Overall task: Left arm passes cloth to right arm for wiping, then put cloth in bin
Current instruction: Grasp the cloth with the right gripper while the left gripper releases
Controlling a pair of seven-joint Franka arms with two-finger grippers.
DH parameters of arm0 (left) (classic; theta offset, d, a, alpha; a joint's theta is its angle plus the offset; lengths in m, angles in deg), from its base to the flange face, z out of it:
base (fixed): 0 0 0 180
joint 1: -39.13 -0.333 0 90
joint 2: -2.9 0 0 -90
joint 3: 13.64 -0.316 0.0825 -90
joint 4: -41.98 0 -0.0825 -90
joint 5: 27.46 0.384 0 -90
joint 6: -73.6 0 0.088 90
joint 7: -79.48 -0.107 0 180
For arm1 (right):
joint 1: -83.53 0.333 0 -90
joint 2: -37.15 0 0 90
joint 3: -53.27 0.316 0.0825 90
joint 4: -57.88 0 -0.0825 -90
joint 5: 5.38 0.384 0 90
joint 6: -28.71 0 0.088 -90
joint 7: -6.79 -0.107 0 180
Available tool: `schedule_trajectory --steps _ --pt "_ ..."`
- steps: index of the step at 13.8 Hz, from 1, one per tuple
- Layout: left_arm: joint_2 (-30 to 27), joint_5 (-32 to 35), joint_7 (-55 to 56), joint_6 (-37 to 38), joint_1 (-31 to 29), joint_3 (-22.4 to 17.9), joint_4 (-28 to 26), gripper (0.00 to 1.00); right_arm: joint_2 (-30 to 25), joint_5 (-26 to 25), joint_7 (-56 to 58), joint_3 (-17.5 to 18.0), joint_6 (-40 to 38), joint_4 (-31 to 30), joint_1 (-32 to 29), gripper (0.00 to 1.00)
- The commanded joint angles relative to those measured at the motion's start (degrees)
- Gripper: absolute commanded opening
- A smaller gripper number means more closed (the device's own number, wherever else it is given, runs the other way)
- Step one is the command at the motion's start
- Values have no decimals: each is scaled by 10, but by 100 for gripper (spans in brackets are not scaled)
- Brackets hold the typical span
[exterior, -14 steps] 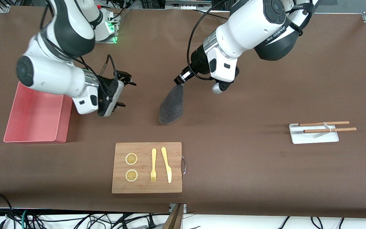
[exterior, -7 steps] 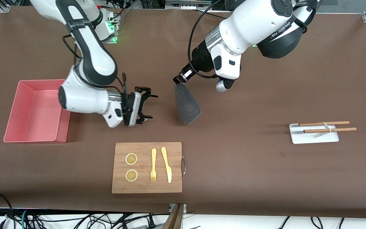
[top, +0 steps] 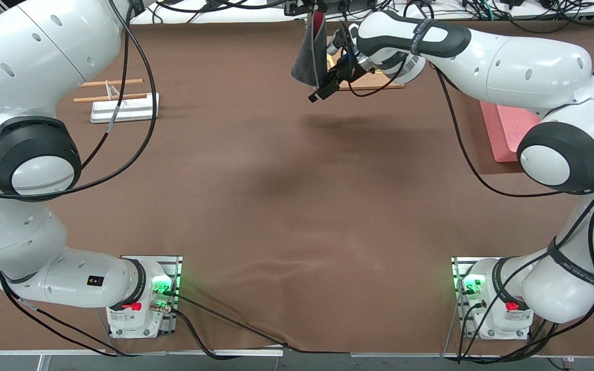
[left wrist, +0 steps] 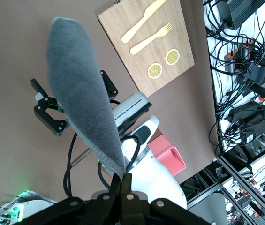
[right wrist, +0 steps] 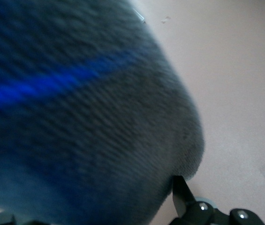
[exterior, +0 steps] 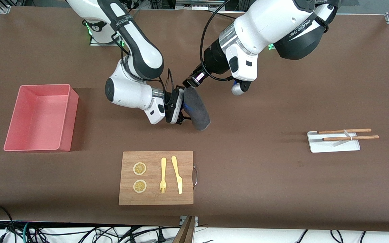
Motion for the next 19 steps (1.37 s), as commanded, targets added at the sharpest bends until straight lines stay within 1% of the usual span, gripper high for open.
schedule_trajectory --steps 1,2,4,5,6,9,11,14,15,16,17,18,19 --pt "8 0 13 1 8 -2 16 0 -1 19 -2 -2 10 -1 -1 100" --pt "8 0 13 1 8 -2 16 0 0 20 -2 -2 10 -1 -1 89" --pt "8 0 13 1 8 -2 16 0 0 19 0 -3 10 1 -2 33" --pt "8 0 13 1 8 -2 16 0 0 18 3 -3 10 3 -3 8" --pt "8 0 13 1 8 -2 16 0 0 16 8 -4 9 4 -4 0" --pt "8 0 13 1 8 -2 15 0 -7 9 -2 -19 -5 16 -22 0" --pt "8 0 13 1 9 -2 15 0 -7 10 -3 -29 -41 16 -24 0" --pt "7 6 6 1 6 -2 15 0 -14 2 -3 -45 -67 17 -25 0" --pt "7 2 9 1 2 -2 15 14 -18 -3 -3 -47 -78 17 -25 0" --pt "5 8 4 2 -3 -3 14 39 -19 -3 -3 -54 -91 17 -25 0" --pt "4 9 -1 5 -4 -3 13 38 -19 -4 -3 -58 -98 18 -26 0" --pt "4 10 -2 5 -3 -5 13 47 -21 -8 -3 -61 -105 19 -26 0" --pt "4 10 -2 5 -3 -5 13 70 -21 -22 -3 -67 -109 20 -26 0"
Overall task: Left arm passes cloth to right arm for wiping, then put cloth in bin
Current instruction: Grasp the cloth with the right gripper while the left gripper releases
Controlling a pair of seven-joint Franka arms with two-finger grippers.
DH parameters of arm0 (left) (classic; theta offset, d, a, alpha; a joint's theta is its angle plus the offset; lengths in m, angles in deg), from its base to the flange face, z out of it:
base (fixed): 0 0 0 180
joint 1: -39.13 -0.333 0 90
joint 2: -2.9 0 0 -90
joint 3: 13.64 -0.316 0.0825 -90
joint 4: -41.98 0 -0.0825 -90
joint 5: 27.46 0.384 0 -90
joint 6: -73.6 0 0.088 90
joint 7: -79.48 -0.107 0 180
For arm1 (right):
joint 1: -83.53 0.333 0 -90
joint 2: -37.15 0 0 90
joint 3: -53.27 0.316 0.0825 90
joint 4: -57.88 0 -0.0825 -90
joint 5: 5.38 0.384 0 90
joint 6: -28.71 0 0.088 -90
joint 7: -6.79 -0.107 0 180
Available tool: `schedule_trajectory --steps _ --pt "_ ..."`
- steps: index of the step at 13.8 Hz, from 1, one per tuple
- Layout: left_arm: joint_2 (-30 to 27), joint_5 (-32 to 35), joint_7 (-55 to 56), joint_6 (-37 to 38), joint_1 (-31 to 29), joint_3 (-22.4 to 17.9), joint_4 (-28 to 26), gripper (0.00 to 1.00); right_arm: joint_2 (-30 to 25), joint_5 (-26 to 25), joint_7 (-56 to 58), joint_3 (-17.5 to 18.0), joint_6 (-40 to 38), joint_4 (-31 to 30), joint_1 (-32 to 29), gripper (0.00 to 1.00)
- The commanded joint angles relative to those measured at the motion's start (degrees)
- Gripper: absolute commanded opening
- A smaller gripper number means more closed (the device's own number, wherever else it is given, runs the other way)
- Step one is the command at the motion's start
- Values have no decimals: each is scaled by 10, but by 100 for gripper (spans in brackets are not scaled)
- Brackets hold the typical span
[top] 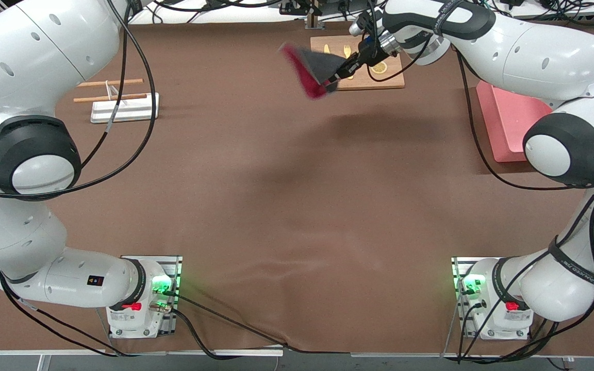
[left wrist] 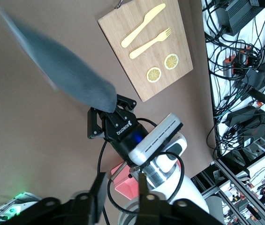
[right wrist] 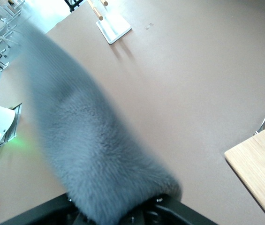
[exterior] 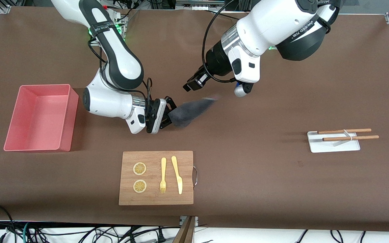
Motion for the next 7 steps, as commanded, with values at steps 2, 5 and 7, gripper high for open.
schedule_trajectory --steps 2,5,7 --pt "3 10 -4 6 0 0 12 72 -11 -29 -4 -12 -32 1 -2 0" --pt "-7 10 -5 12 -8 -3 9 100 -23 -77 -18 -47 -78 0 -3 0" --pt "-12 11 -34 46 -21 -4 10 100 -42 -152 -37 -71 -128 -1 -9 0"
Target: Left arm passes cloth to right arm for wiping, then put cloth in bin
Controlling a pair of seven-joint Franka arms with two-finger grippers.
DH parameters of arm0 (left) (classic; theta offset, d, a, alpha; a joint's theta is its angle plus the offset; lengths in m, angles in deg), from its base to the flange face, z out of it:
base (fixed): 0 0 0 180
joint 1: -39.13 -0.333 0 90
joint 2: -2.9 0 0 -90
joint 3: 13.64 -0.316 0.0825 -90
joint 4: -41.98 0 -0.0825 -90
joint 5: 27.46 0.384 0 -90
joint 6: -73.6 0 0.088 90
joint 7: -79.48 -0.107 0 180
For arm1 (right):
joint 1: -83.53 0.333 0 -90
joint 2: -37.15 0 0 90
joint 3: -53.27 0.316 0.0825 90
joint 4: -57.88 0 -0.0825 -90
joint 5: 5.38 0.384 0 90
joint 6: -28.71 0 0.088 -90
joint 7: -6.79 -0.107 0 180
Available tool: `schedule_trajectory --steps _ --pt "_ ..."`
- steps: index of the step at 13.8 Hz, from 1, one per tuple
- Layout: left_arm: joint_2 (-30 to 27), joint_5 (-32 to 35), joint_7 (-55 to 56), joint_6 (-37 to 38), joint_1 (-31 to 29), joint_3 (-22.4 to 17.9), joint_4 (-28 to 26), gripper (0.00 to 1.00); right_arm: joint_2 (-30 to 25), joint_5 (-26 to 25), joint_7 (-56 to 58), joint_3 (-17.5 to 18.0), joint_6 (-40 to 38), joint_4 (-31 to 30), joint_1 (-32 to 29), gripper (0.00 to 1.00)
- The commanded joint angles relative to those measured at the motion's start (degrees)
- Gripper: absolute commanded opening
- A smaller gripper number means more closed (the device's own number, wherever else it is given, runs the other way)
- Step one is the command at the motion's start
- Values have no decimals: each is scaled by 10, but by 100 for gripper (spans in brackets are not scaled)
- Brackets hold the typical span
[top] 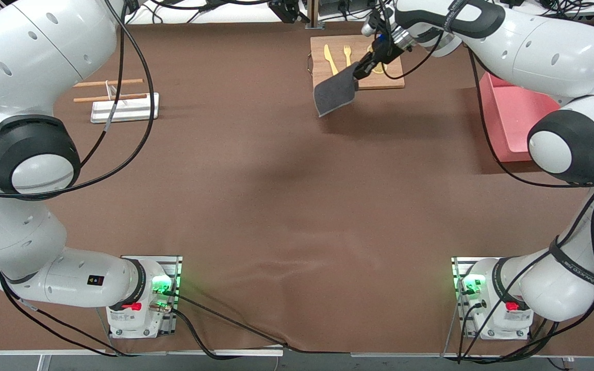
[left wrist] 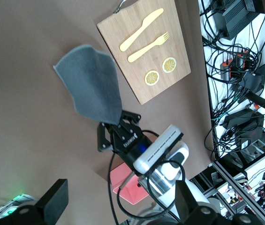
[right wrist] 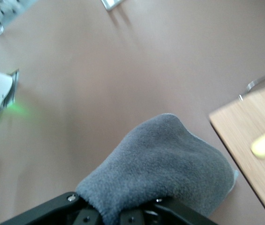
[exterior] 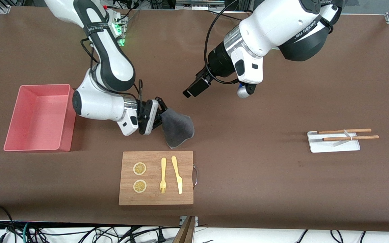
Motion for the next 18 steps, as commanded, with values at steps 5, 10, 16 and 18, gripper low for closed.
schedule_trajectory --steps 5,10,16,18 --pt "-19 50 -273 219 -101 0 9 100 -65 -185 -27 -59 -137 -7 -41 0" --pt "-7 140 -561 313 -191 -1 -2 100 -59 -352 -53 -60 -133 -13 -104 0" --pt "-9 258 -815 323 -256 -1 -21 100 56 -357 -108 -56 -7 -4 -61 0" --pt "-16 307 -873 333 -257 -1 -20 100 108 -352 -162 -56 59 19 -7 0"
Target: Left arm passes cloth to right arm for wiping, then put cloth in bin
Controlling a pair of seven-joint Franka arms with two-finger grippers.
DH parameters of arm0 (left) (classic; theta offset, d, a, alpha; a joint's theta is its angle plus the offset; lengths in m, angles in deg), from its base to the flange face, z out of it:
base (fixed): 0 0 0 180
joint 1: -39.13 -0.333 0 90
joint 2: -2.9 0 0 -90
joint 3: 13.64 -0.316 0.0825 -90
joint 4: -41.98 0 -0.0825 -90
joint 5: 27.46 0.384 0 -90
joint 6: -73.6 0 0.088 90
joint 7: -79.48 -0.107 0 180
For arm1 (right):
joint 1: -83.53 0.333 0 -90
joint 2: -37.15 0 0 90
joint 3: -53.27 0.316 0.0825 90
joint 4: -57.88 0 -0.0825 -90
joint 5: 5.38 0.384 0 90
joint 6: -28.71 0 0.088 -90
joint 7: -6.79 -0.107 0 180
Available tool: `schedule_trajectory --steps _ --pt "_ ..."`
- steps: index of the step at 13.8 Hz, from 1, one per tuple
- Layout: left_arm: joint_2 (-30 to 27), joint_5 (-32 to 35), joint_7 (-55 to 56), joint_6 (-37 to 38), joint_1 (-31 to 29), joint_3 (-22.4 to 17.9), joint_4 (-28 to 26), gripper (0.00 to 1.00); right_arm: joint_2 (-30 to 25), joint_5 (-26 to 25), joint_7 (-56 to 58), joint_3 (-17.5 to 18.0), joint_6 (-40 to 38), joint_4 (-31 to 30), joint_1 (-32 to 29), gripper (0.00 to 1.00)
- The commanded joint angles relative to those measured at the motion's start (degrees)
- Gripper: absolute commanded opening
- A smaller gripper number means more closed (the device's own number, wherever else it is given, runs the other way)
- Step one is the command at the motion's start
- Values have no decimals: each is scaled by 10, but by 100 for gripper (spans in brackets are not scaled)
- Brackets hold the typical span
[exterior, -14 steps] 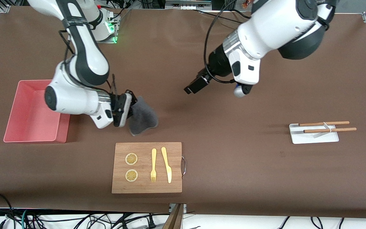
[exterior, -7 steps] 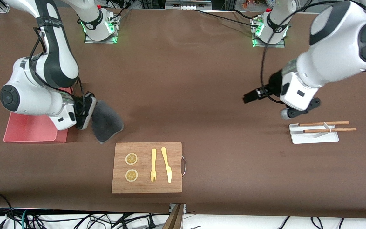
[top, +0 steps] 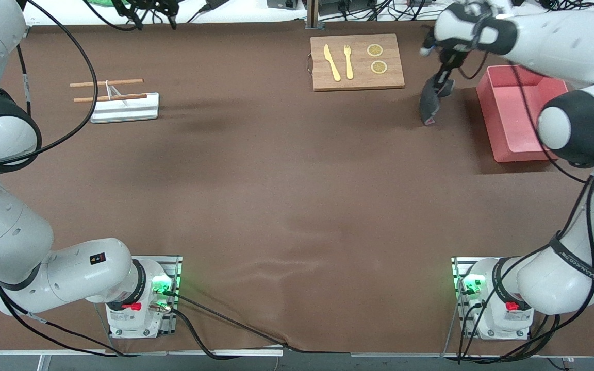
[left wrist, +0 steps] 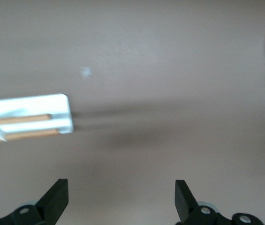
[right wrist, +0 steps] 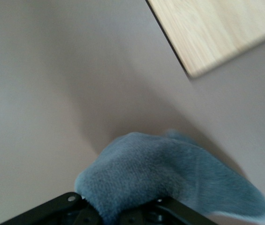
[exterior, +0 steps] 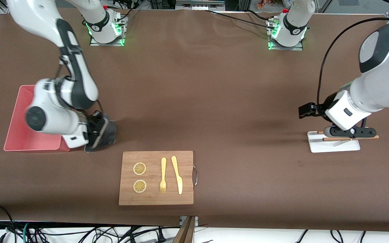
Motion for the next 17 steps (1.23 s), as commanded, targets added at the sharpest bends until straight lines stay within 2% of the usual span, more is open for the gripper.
schedule_trajectory --steps 1,4,8,9,12,14,15,17 --pt "-18 56 -100 16 -6 6 -4 100 75 14 -84 -5 73 54 79 0" --pt "-19 52 -134 21 -28 1 -6 100 119 32 -222 -6 79 121 149 0" --pt "-55 49 -173 20 41 -116 -42 100 161 35 -399 -5 75 196 227 0" --pt "-57 49 -186 20 44 -123 -51 100 167 36 -442 -4 73 215 245 0" --pt "-111 50 -191 14 81 -156 -121 100 170 76 -495 2 73 244 270 0" --pt "-169 43 -184 -54 118 -194 -193 100 167 82 -497 3 73 248 270 0" --pt "-195 14 -184 -107 137 -231 -228 100 164 82 -494 3 73 244 265 0" --pt "-230 -104 -184 -168 165 -306 -276 100 163 78 -487 4 72 233 246 0"
